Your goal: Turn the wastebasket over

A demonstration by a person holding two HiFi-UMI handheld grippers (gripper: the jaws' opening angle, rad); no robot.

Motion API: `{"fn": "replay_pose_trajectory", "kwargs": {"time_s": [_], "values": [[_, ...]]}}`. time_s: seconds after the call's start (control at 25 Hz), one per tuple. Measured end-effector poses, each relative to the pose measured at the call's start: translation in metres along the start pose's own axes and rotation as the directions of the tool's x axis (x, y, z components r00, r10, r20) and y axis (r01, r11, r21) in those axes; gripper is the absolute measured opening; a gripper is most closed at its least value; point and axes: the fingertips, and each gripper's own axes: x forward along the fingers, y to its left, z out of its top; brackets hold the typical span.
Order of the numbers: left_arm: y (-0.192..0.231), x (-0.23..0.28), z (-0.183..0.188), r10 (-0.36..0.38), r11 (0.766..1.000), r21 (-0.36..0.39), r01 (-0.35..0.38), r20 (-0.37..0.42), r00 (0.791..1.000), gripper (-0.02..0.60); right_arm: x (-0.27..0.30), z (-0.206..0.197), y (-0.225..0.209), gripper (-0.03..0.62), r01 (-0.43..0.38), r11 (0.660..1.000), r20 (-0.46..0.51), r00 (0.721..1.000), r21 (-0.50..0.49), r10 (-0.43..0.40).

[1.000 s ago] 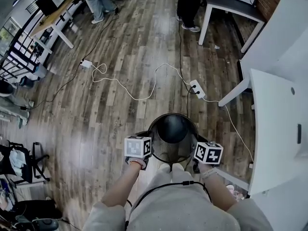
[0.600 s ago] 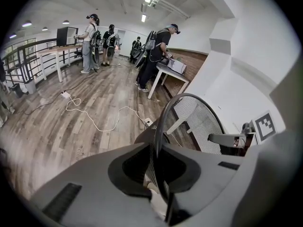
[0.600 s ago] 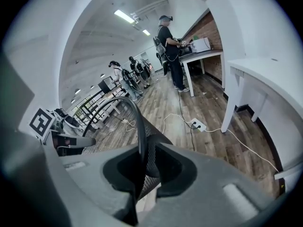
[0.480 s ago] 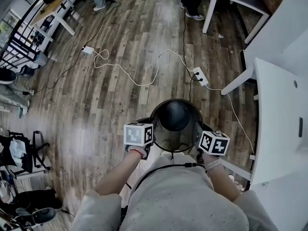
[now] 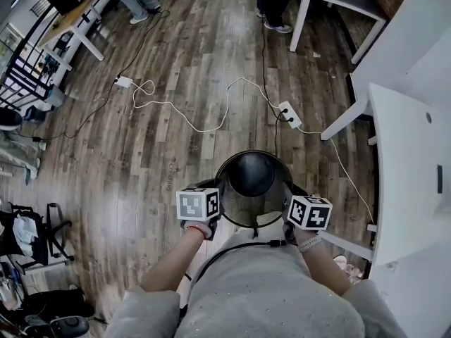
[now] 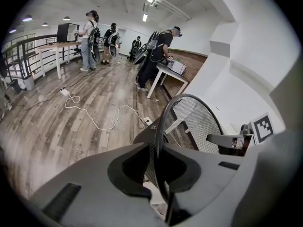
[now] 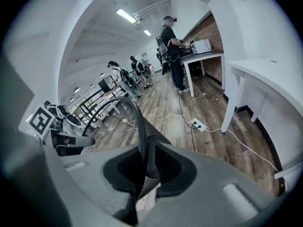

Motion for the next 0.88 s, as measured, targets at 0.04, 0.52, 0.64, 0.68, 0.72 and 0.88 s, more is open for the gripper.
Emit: {"fn": "replay_pose_trajectory", "kwargs": {"time_s": [0.04,0.52,0.64,0.68,0.72,0.88], "values": [[0.002,-0.001,0.001,0.001,1.0,0.002,-0.001,0.002,1.0,0.037,0.001,0.0,0.002,0.046,-0.001,1.0,0.001,1.0,0.0,0.001],[0.023,-0.013,-0.001,0.017,1.0,-0.015,-0.017,0.021,1.0,0.037,0.011,-0.004,0.022,0.044,-0.011,1.0,-0.005,1.0,-0.02,0.011],[0.025,-0.012,-0.006,0.018,1.0,-0.022,-0.017,0.017,1.0,0.037,0.013,-0.007,0.022,0.044,-0.012,1.0,-0.01,1.0,-0.02,0.012],[0.026,-0.011,-0.006,0.016,1.0,-0.024,-0.016,0.016,1.0,0.037,0.014,-0.008,0.022,0.044,-0.014,1.0,-0.012,1.0,-0.02,0.013],[0.027,-0.011,-0.007,0.013,1.0,-0.026,-0.013,0.016,1.0,0.038,0.016,-0.008,0.023,0.044,-0.015,1.0,-0.016,1.0,-0.021,0.015],[0.033,-0.009,-0.011,0.02,0.999,-0.032,-0.019,0.012,1.0,0.038,0.022,-0.013,0.024,0.044,-0.025,1.0,-0.029,0.999,-0.017,0.024]]}}
